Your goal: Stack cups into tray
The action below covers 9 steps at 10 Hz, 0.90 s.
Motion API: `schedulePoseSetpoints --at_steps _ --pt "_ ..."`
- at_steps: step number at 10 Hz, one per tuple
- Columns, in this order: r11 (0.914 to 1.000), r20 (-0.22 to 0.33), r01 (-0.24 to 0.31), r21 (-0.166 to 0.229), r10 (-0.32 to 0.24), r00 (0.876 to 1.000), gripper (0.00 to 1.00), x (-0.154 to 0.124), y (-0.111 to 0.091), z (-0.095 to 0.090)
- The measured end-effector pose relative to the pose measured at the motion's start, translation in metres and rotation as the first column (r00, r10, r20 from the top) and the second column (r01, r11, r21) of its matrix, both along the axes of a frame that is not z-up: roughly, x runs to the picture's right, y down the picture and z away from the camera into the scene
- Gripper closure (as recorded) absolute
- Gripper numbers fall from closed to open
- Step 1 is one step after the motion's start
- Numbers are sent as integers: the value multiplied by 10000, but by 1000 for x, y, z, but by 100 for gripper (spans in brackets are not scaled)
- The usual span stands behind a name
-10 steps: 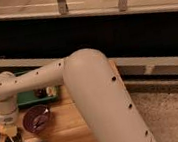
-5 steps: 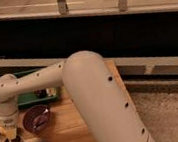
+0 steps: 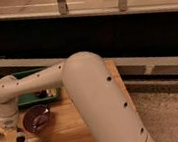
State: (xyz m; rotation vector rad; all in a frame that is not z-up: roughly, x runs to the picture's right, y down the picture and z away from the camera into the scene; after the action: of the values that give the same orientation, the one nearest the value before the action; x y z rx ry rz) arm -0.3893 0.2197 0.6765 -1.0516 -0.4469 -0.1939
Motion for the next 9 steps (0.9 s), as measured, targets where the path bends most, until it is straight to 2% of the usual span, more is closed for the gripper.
schedulePoseSetpoints --at_steps 2,5,7,9 --pt "10000 -22 -18 39 18 10000 20 1 0 -1" --pt "9980 -245 -281 574 295 9993 20 12 -20 -9" --pt "9937 -496 -381 1050 435 9978 20 21 -35 -16" --pt "9886 -729 -486 1427 595 9956 20 27 -44 -14"
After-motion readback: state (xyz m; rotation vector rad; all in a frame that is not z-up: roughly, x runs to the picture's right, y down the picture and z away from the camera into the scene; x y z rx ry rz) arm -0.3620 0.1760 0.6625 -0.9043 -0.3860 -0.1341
